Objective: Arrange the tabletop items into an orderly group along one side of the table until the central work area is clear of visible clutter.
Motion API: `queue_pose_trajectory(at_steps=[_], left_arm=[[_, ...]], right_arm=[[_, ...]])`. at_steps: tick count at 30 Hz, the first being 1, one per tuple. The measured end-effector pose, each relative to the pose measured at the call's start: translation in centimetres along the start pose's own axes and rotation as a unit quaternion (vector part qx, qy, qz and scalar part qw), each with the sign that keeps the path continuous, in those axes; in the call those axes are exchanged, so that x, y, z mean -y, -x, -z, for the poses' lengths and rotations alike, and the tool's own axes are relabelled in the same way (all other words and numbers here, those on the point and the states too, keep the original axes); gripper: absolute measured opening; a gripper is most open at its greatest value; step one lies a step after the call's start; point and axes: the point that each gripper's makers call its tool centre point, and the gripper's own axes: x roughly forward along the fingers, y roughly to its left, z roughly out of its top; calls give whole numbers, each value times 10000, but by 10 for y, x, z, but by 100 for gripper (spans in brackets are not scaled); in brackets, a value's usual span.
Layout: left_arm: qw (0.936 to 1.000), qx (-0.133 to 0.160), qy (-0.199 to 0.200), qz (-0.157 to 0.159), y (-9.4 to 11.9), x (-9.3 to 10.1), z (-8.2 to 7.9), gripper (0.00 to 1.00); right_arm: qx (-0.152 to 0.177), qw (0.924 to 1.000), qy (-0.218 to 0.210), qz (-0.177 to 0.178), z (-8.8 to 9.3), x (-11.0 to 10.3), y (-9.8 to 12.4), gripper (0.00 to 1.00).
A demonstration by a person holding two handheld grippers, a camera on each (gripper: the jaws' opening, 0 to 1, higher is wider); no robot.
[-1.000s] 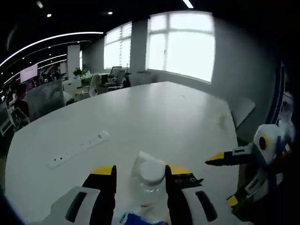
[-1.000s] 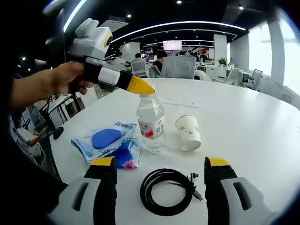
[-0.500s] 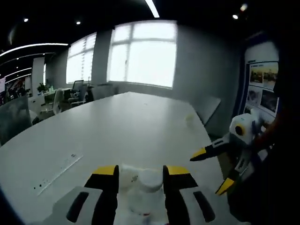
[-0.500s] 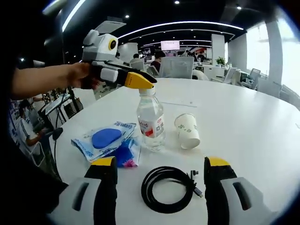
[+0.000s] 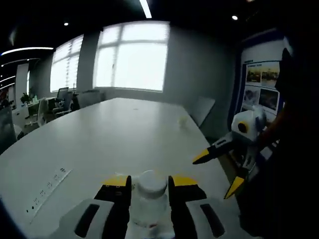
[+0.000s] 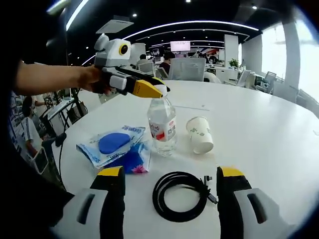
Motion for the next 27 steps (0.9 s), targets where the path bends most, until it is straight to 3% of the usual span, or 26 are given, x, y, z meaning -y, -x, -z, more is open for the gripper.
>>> queue_pose_trajectory(at_steps=[5, 14, 15, 27], left_arm=[[10000, -51, 55, -1, -3, 0, 3, 23], [9999, -8, -96, -65, -2, 0, 3, 22], [9996, -17, -251, -103, -2, 0, 3, 21], [9992, -298, -247, -77, -2, 0, 3, 20]], right_arm=[[-7, 10000, -28, 61, 1, 2, 3, 71], [12, 9999, -43, 127, 1, 6, 7, 70], [23, 9999, -50, 133, 0, 6, 7, 70], [54, 9999, -69, 125, -3, 8, 6, 70]])
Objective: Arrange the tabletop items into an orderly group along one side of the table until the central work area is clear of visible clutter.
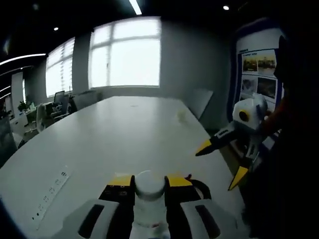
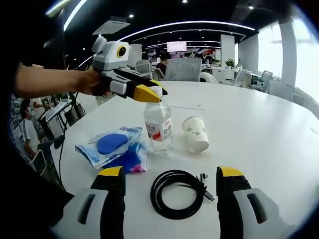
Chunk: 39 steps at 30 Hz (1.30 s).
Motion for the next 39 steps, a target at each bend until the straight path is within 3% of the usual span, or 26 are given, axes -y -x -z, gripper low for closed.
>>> queue_pose_trajectory(at_steps=[8, 20, 31, 39], left_arm=[[9998, 89, 109, -172, 12, -10, -12, 20], [9980, 243, 104, -578, 55, -42, -33, 19], [9929, 153, 326, -1134, 108, -71, -15, 19], [9887, 67, 456, -1424, 143, -90, 4, 19]], right_arm=[[48, 10000, 46, -8, -4, 0, -2, 70], [152, 9998, 38, -88, -11, -5, -9, 76], [161, 9997, 59, -186, -19, -11, -18, 88], [156, 9995, 144, -226, -20, -14, -25, 88]])
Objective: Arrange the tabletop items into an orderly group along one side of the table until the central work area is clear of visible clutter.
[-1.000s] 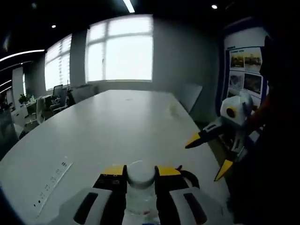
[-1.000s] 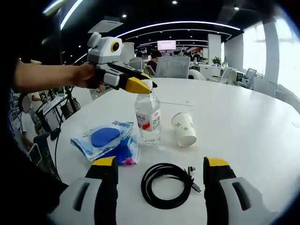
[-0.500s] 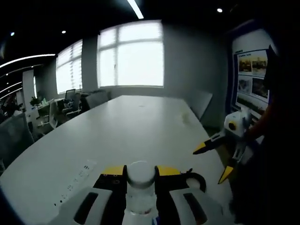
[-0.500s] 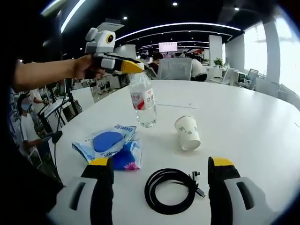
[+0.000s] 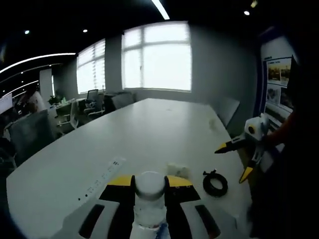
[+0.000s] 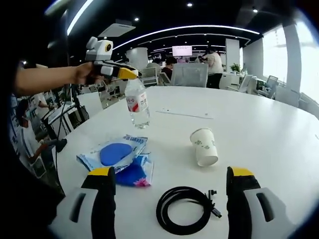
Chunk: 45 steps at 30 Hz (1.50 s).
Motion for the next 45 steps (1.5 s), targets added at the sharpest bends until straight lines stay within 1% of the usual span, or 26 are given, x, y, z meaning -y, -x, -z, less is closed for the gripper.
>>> queue_pose_trajectory(at_steps=[4, 7, 12, 16, 21, 23, 25, 27, 28, 33, 35, 37, 40, 43, 45], left_arm=[[9999, -71, 61, -129, 12, -14, 10, 19], [9996, -157, 67, -227, 21, -22, 20, 19], [9989, -262, 64, -378, 30, -36, 36, 19], [9982, -417, -5, -420, 32, -46, 49, 19], [9977, -574, -3, -348, 33, -52, 60, 19], [9976, -623, 2, -303, 33, -57, 65, 19], [9969, -721, 4, -309, 33, -59, 69, 19], [9969, -737, -25, -255, 34, -62, 71, 19], [9968, -755, -41, -244, 35, -67, 73, 19], [9966, -822, -76, -70, 36, -68, 73, 19], [9965, -839, -58, -45, 36, -74, 76, 19], [9958, -910, -64, -22, 36, -72, 78, 19], [9947, -1020, -119, 37, 37, -63, 78, 19], [9943, -1057, -118, 88, 38, -68, 80, 19], [9939, -1090, -112, 114, 40, -75, 83, 19]], right_arm=[[-64, 10000, 37, 0, 4, -1, -3, 88], [-86, 10000, 38, -6, 5, -2, -5, 87], [-121, 9999, 80, -7, 5, -4, -8, 85], [-170, 9998, 136, -43, 7, -7, -11, 85], [-214, 9997, 110, -21, 10, -9, -11, 85], [-243, 9996, 114, -1, 11, -9, -11, 84], [-274, 9996, 118, 17, 12, -9, -10, 84], [-298, 9995, 118, 39, 13, -9, -9, 84], [-311, 9994, 112, 49, 13, -10, -9, 84], [-342, 9993, 114, 99, 13, -10, -8, 84], [-351, 9993, 93, 116, 13, -11, -8, 83], [-378, 9991, 105, 130, 14, -13, -8, 83], [-410, 9990, 107, 144, 15, -14, -8, 83], [-419, 9990, 91, 147, 16, -15, -8, 82], [-435, 9989, 90, 156, 16, -16, -8, 82]])
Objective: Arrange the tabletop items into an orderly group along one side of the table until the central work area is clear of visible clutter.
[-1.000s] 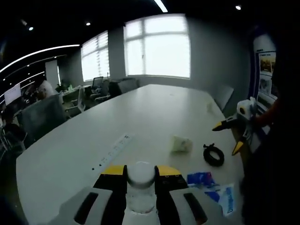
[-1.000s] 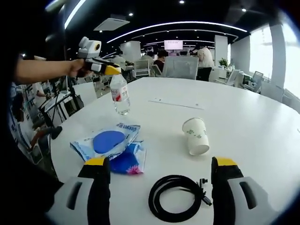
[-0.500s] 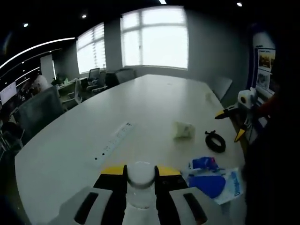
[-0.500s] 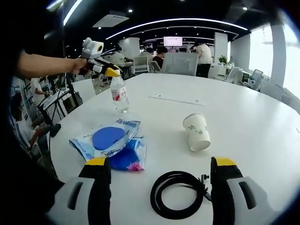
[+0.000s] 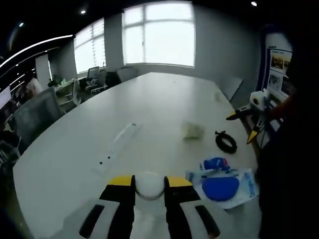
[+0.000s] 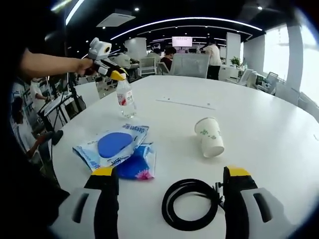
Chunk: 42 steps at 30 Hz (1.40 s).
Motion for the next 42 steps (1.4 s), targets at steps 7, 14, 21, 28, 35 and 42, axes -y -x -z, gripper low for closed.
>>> queue_pose_trajectory(at_steps=[7, 14, 21, 28, 35, 42], left_arm=[[10000, 18, 36, 4, 5, -12, 6, 20], [9995, 229, -88, 181, 4, -5, 2, 21], [9995, 246, -168, 116, 3, 3, -1, 21], [9995, 249, -122, -117, 1, 7, -4, 22], [9989, 383, 118, -229, 6, 3, -5, 29], [9949, 602, 506, -633, 20, -7, -14, 43]], right_arm=[[-2, 10000, 1, 5, -2, 0, -2, 82], [18, 10000, 11, 12, -5, 1, -4, 82], [-13, 10000, 19, 4, -2, 2, -5, 81], [-3, 10000, 45, -51, -6, 0, -7, 81], [57, 9999, 57, -111, -11, -1, -9, 82], [77, 9998, 65, -143, -13, 3, -8, 82]])
